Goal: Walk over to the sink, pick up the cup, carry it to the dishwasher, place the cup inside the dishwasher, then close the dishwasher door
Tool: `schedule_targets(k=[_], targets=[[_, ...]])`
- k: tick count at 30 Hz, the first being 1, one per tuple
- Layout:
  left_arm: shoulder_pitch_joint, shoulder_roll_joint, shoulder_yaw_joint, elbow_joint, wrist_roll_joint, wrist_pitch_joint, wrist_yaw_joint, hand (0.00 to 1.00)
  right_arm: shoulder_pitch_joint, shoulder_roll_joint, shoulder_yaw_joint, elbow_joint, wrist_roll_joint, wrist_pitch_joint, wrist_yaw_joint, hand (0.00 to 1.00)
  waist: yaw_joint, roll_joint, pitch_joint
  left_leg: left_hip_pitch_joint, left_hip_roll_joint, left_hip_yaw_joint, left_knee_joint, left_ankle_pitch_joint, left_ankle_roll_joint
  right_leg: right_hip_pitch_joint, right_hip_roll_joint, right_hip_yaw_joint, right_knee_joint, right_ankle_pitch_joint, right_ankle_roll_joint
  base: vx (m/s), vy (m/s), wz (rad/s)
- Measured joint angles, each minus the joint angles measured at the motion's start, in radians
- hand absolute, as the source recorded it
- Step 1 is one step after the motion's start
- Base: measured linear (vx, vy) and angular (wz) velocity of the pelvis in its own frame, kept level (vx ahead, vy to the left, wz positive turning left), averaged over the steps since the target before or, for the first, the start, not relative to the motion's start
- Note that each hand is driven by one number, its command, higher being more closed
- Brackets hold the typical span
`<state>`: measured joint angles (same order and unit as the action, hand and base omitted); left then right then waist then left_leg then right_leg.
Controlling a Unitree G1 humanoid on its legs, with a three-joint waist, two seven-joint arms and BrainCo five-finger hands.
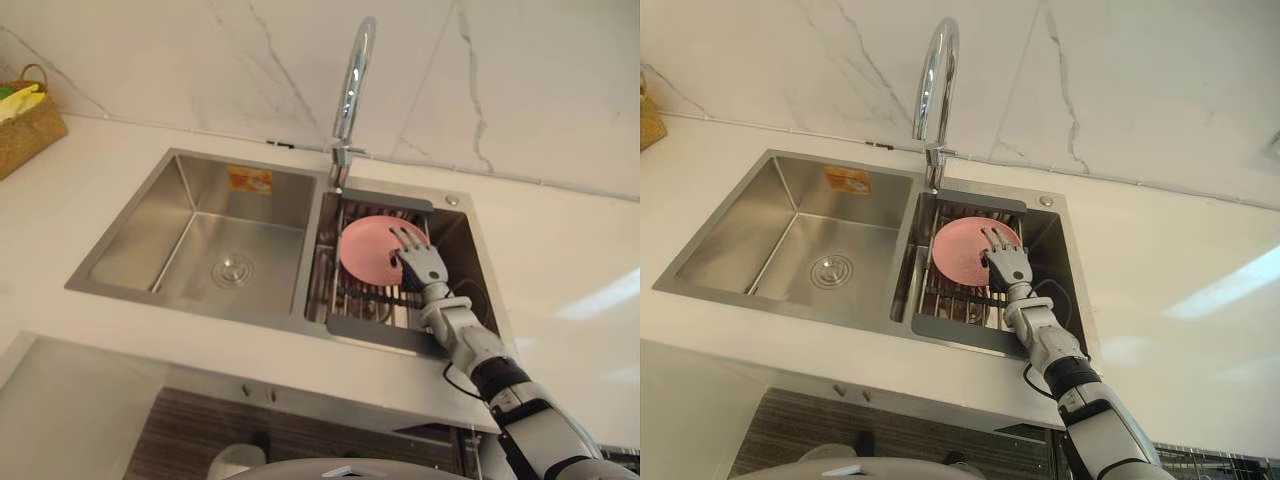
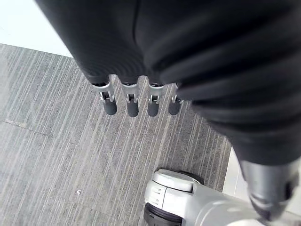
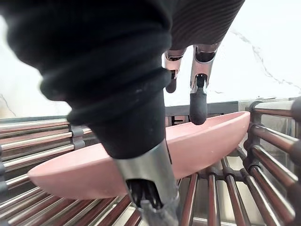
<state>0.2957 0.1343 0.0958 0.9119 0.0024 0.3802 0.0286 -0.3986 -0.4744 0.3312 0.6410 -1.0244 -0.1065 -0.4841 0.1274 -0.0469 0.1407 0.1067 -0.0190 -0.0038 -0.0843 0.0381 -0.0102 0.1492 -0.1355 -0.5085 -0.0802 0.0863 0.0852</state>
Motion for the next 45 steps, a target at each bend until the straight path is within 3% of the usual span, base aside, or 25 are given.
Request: schedule_targets(k=[7,13,24,27,33,40,45], targets=[[0.006,-0.003,-0.003,0.000,0.079,-0.044,-0.015,0.00,0.000,0.000,0.020,0.000,0.031,-0.003,0.054,0.00,0.008,0.001,0.001,0.000,0.000,-0.005,0.000,0.000,-0.002,0.004,0.000,-0.003,0.000,-0.005,0.004,0.00,0.002,0.00],[0.006,0.005,-0.019,0.000,0.080,-0.048,-0.016,0.00,-0.004,-0.008,0.051,-0.005,0.059,-0.091,0.113,0.00,0.010,-0.003,-0.002,0.001,0.000,-0.016,0.000,0.000,-0.002,0.011,0.000,-0.017,0.000,-0.005,0.002,0.03,0.009,0.06],[0.011,0.015,-0.020,-0.001,0.080,-0.046,-0.018,0.00,-0.015,-0.047,0.110,-0.008,0.154,-0.153,0.213,0.00,0.024,-0.018,-0.007,0.002,0.001,-0.021,0.000,-0.001,-0.004,0.016,0.000,-0.024,0.000,-0.005,0.002,0.00,0.002,0.02],[0.011,0.015,-0.020,-0.006,0.079,-0.046,-0.018,0.00,-0.015,-0.047,0.112,-0.015,0.123,-0.122,0.207,0.00,0.031,-0.022,-0.007,0.002,0.001,-0.021,0.000,-0.001,-0.004,0.017,0.000,-0.024,0.000,-0.005,0.002,0.00,0.000,0.00],[0.010,0.023,-0.029,-0.008,0.077,-0.036,-0.017,0.00,-0.015,-0.016,0.130,-0.016,-0.039,-0.064,0.097,0.00,0.026,-0.025,-0.006,0.005,0.000,-0.020,0.000,0.000,-0.005,0.020,0.000,-0.024,0.000,-0.004,0.002,0.00,0.000,0.00],[0.011,0.021,-0.030,-0.005,0.076,-0.043,-0.012,0.00,-0.015,0.039,0.128,0.006,-0.099,0.109,-0.011,0.00,0.035,-0.024,-0.005,0.001,0.000,-0.019,-0.001,0.000,-0.005,0.021,-0.001,-0.029,0.000,-0.009,0.006,0.00,0.013,0.05],[0.010,0.022,-0.029,-0.001,0.070,-0.050,-0.006,0.00,-0.015,0.066,0.125,0.002,-0.123,0.163,-0.081,0.00,0.027,-0.021,-0.003,0.001,0.000,-0.015,-0.001,0.001,-0.006,0.020,-0.001,-0.027,0.000,-0.006,0.002,0.00,0.000,0.00]])
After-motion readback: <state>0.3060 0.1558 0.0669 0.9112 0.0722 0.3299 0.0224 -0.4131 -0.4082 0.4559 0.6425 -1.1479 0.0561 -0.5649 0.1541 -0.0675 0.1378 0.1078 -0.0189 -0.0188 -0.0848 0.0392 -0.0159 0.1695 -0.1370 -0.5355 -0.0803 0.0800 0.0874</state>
